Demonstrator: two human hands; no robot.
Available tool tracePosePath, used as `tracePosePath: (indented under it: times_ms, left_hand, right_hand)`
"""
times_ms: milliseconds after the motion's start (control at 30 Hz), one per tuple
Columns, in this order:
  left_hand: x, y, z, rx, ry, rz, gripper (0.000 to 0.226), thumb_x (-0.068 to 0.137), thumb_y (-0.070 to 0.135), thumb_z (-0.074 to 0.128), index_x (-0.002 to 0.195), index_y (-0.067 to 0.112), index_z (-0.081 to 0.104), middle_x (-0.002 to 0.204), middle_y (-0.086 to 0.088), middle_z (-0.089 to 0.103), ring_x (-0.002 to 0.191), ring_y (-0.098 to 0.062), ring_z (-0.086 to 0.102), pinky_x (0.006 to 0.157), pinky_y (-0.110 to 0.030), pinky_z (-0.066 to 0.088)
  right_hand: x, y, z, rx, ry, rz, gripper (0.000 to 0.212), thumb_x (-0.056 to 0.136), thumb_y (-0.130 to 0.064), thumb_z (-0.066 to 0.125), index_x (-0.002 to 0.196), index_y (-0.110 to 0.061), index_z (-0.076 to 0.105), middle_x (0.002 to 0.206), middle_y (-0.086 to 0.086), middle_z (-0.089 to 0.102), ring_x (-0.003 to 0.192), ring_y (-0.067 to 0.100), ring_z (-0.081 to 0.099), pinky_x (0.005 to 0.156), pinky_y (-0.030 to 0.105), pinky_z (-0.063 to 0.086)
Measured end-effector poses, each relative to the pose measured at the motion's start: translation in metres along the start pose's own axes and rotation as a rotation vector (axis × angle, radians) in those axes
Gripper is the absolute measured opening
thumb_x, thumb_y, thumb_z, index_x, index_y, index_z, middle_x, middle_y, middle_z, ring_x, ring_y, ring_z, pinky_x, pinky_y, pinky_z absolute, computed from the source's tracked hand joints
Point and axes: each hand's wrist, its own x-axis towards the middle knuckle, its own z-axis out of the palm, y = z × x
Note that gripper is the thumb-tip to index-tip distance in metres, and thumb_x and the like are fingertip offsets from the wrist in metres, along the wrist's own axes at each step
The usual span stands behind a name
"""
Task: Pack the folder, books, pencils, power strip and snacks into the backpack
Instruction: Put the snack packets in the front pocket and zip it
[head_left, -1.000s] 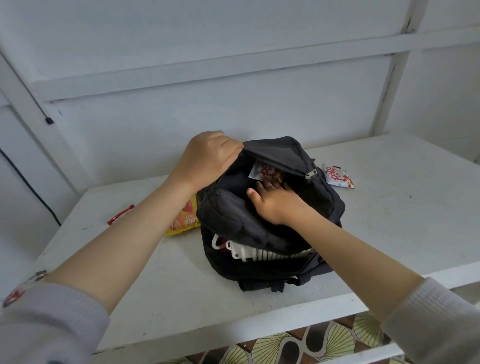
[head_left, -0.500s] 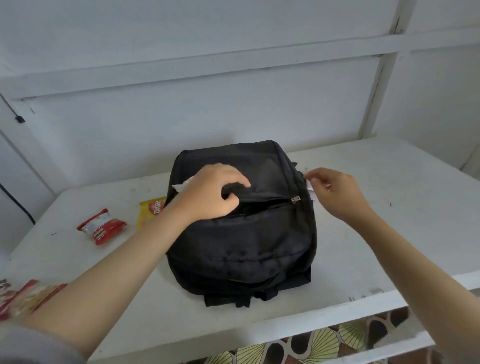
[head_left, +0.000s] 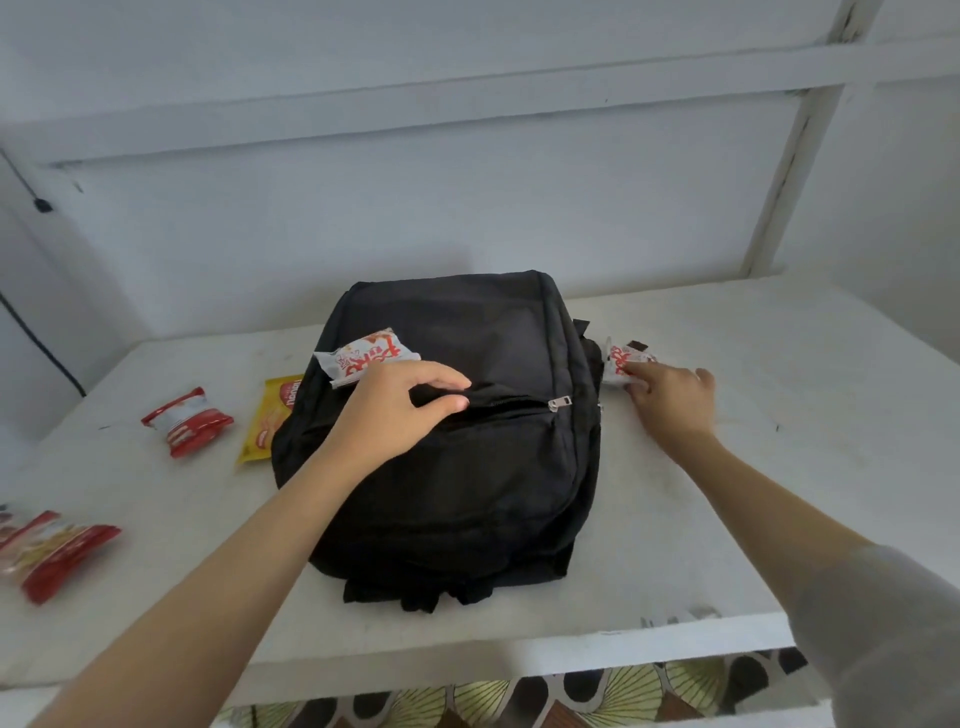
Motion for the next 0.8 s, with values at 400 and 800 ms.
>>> tracePosePath:
  times_ms: [400, 800]
  left_hand:
    - [0.026, 0.017, -0.028, -0.123, 0.241, 0.007, 0.019, 0.077, 0.016, 0.074, 0.08, 0.034, 0.069, 0.075, 0.019, 0.066, 0.077, 0.004, 0.063, 0.075, -0.01, 0.047]
    - [0.057, 0.032, -0.059, -0.043, 0.205, 0.083, 0.011, 0.077, 0.014, 0.073, 0.087, 0.012, 0.075, 0.083, 0.005, 0.07, 0.076, 0.001, 0.062, 0.075, -0.008, 0.045]
  right_hand:
    - [-0.039, -0.056, -0.054, 0.854, 0.264, 0.007, 0.019, 0.086, -0.018, 0.064, 0.103, -0.025, 0.07, 0.093, -0.008, 0.07, 0.073, -0.005, 0.056, 0.066, 0.003, 0.038]
    - [-0.103, -0.14, -0.099, 0.33, 0.473, -0.742, 0.015, 0.081, -0.027, 0.058, 0.086, -0.015, 0.066, 0.083, -0.004, 0.07, 0.08, 0.018, 0.058, 0.072, 0.029, 0.036]
